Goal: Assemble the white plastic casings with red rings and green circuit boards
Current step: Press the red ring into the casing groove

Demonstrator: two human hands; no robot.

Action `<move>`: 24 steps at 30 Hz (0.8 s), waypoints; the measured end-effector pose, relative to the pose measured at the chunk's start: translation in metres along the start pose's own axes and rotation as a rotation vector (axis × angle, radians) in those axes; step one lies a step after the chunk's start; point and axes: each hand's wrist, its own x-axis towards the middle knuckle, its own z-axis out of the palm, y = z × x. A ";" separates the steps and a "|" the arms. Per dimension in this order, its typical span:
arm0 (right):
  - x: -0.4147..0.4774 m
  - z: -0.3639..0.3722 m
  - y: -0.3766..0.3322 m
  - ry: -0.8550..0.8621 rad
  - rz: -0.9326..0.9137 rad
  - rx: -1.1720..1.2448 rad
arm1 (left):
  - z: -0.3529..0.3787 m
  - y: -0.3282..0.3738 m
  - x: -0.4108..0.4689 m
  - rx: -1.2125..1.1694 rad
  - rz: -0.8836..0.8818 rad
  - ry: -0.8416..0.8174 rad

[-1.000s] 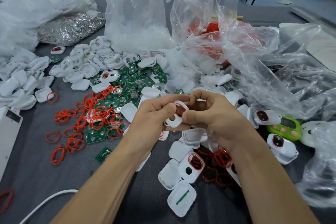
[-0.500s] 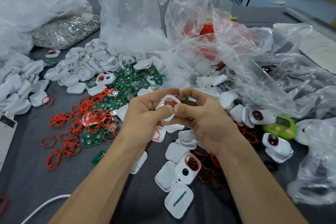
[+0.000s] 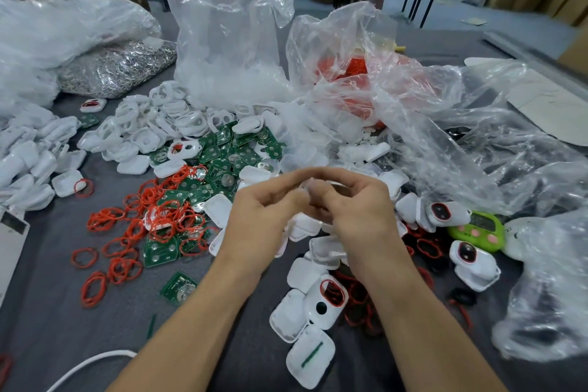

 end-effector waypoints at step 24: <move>0.063 -0.007 -0.036 -0.316 0.003 -1.053 | -0.018 -0.002 0.012 -0.013 -0.068 0.393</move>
